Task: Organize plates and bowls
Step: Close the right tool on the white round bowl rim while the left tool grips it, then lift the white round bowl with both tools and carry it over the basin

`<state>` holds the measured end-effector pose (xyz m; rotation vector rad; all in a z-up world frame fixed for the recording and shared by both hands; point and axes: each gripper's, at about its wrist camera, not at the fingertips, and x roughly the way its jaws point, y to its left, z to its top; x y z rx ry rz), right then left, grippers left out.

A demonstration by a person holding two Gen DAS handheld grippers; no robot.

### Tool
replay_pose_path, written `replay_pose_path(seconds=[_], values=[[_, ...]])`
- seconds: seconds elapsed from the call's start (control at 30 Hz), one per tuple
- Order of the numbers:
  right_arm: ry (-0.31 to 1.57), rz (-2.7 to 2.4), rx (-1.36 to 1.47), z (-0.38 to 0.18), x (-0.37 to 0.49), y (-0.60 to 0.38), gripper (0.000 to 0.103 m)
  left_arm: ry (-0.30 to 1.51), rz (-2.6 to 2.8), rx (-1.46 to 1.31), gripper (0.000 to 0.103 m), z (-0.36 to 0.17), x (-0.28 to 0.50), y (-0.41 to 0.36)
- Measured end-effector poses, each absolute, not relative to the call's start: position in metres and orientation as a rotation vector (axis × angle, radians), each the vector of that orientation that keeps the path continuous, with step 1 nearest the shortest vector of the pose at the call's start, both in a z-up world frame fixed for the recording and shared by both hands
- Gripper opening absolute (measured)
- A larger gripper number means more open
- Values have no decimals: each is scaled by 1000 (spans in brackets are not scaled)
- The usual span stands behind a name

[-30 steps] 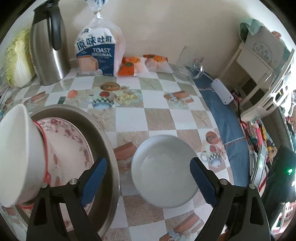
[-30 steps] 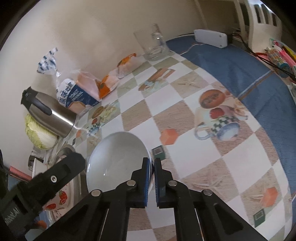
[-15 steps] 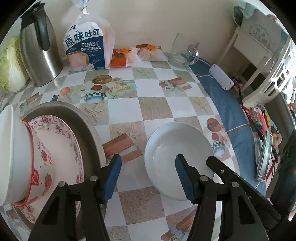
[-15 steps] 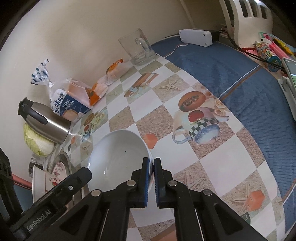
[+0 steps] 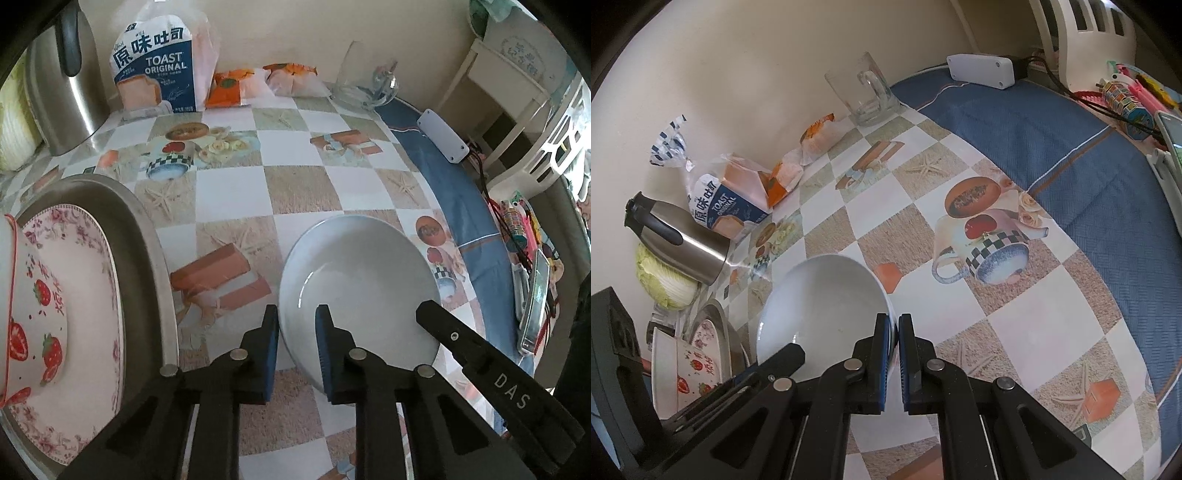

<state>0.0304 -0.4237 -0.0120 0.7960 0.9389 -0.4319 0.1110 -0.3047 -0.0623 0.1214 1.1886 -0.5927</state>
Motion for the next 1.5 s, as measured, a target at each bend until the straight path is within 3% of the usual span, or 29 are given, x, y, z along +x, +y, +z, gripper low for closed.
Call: replay_pose_path(seconds=[0.37, 0.67, 1.13, 1.5], values=[[933, -403, 783, -7, 33, -419, 6, 1092, -599, 156, 16, -35, 111, -299], [806, -362, 727, 50, 35, -402, 6, 947, -602, 175, 16, 32, 105, -274], [689, -249, 617, 125, 50, -328, 6, 852, -545, 150, 17, 86, 102, -189], [695, -131, 589, 130, 81, -260, 6, 850, -463, 97, 17, 95, 120, -115]])
